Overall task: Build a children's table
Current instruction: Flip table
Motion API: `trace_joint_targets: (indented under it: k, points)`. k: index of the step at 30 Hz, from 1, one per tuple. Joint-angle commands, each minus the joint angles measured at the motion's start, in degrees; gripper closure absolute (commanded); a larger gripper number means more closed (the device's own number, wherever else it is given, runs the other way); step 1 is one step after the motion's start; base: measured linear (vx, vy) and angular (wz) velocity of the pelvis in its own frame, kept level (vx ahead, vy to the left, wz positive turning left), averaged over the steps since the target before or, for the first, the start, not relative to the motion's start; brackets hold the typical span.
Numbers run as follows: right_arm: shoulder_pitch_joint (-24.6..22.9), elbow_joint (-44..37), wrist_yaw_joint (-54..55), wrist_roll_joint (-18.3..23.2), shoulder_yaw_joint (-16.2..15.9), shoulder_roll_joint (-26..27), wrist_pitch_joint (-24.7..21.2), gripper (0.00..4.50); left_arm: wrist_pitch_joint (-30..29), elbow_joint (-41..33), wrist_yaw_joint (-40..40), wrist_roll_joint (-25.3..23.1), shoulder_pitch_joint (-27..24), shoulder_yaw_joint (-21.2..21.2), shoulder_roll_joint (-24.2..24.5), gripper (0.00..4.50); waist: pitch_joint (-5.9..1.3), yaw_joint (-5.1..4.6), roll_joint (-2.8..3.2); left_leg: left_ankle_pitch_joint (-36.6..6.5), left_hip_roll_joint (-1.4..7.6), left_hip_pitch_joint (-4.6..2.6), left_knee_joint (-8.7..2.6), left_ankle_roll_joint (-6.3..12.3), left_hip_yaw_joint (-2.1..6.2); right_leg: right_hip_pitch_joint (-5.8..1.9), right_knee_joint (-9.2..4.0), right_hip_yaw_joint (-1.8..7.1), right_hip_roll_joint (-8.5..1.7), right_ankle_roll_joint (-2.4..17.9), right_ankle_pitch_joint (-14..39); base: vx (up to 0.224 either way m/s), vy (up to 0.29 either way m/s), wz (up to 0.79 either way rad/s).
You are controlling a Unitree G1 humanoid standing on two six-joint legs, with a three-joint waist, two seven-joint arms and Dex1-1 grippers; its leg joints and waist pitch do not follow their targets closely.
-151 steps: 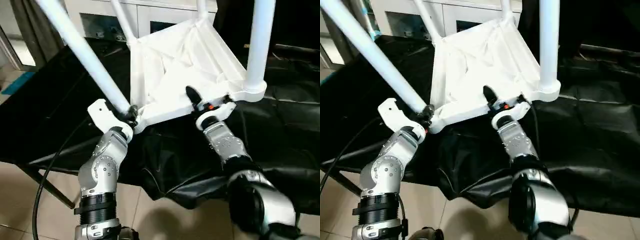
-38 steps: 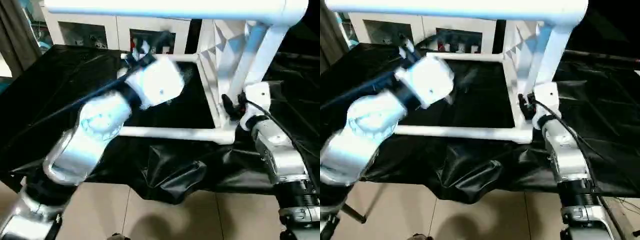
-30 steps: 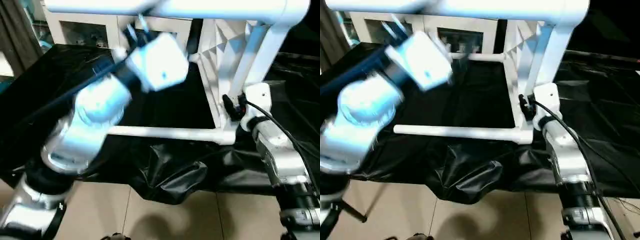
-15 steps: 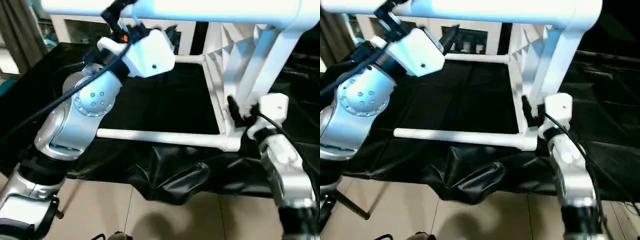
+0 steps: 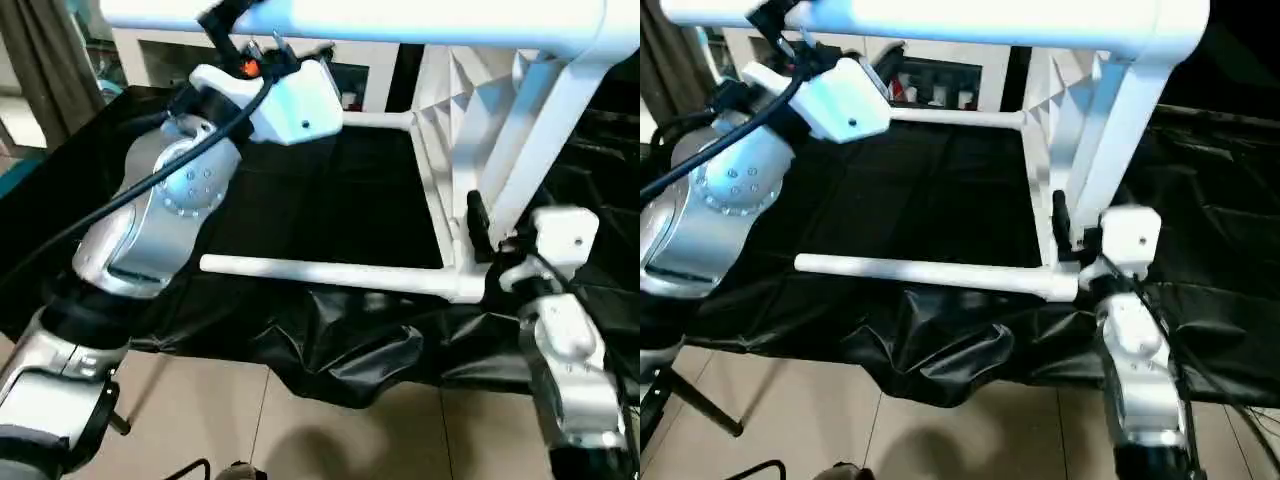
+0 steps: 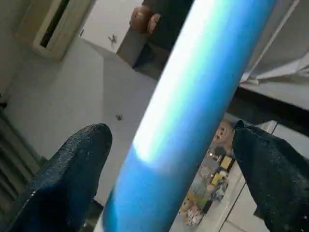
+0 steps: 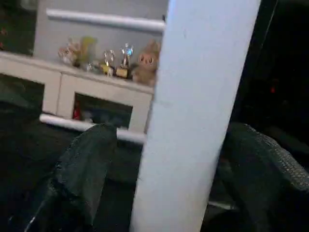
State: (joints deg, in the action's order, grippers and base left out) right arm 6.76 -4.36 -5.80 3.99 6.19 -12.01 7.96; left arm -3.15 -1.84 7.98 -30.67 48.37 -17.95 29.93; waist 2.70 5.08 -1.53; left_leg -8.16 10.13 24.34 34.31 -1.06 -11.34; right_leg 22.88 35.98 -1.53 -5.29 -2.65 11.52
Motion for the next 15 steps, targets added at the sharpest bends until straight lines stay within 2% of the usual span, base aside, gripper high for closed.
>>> trace_joint_targets:
  k: [1,4,6,9,12,15]
  points:
    - [-1.2,-2.77,-1.21,0.87,-0.72,-0.31,1.51,0.66,0.2,1.07,-0.47,-0.85,1.38,-0.28,-0.44,0.0,-3.48,0.04,0.4,-24.11,2.43,-2.84,-4.72,-4.27,1.96,-0.42,-5.0,1.37,-2.17,6.41,14.49,0.0,0.0,0.0]
    - [-3.44,-5.83,-4.81,2.92,-2.36,-0.81,2.57,0.66,-0.19,1.89,-0.02,-0.16,1.76,0.39,-1.32,0.0,-3.51,0.01,0.45,-23.94,2.47,-2.69,-4.78,-3.6,2.06,-0.64,-4.92,1.3,-2.15,7.01,13.36,0.0,0.0,0.0]
    - [-4.67,-7.58,-7.53,3.87,-4.01,-1.53,3.15,0.61,-0.04,2.4,0.28,0.43,2.08,0.93,-2.03,0.27,-3.44,-0.02,0.34,-23.87,2.44,-2.55,-4.8,-3.3,2.05,-0.76,-4.98,1.31,-2.15,7.03,13.32,0.0,0.0,0.0]
    - [-5.47,-8.69,-9.64,4.31,-5.72,-1.91,3.81,0.61,-0.33,2.62,1.39,1.66,2.41,1.3,-2.66,0.44,-3.34,-0.03,0.44,-25.08,2.52,-2.56,-4.89,-3.14,2.16,-0.66,-5.21,1.28,-2.27,7.13,15.2,0.0,0.0,0.0]
    - [-5.53,-8.85,-9.82,4.3,-5.93,-1.8,3.87,0.61,-0.46,2.68,1.76,1.99,2.45,1.38,-2.83,0.54,-3.28,0.04,0.45,-25.9,2.56,-2.71,-4.93,-3.41,2.2,-0.47,-5.28,1.33,-2.21,7.26,16.05,0.0,0.0,0.0]
    - [-5.58,-8.96,-10.0,4.16,-6.13,-1.46,3.82,0.61,-1.22,2.73,2.97,2.74,2.48,1.85,-3.3,0.85,-3.18,0.07,0.48,-27.06,2.58,-2.85,-4.98,-3.74,2.22,-0.28,-5.44,1.37,-2.26,7.17,17.19,0.0,0.0,0.0]
